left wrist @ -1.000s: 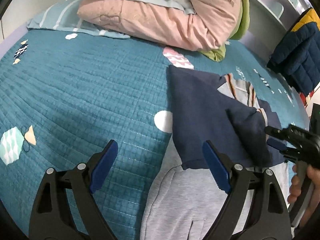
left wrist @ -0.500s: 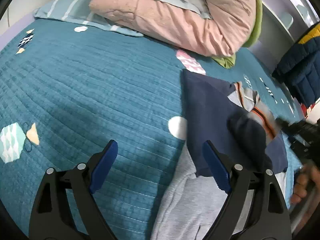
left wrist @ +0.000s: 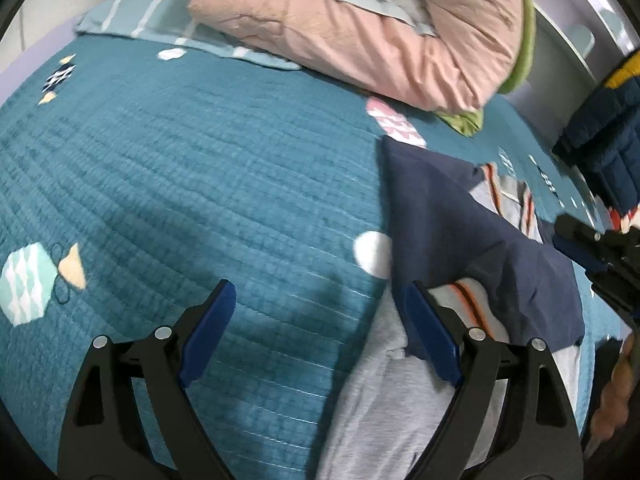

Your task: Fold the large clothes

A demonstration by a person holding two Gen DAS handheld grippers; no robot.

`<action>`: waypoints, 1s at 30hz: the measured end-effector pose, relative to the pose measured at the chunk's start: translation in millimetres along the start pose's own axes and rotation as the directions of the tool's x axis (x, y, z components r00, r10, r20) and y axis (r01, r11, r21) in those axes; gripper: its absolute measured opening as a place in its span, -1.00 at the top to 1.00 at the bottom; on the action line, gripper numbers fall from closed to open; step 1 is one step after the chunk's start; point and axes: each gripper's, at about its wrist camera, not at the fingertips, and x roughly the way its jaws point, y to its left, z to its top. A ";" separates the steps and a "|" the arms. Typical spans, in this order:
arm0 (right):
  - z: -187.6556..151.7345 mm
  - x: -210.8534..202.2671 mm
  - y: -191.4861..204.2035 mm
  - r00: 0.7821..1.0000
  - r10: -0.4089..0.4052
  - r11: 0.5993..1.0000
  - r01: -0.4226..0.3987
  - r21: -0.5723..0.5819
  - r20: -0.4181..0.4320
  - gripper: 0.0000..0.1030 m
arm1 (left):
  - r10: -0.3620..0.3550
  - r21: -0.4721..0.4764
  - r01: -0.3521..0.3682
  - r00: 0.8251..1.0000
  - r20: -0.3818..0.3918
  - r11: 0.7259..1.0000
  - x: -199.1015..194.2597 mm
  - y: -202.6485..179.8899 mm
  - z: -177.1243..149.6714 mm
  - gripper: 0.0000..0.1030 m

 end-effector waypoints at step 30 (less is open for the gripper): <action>-45.2 49.7 66.5 0.960 -0.176 0.951 0.108 -0.290 -0.219 0.76 | 0.084 -0.135 -0.086 0.996 -0.021 0.987 -11.1 56.7 5.4 -0.68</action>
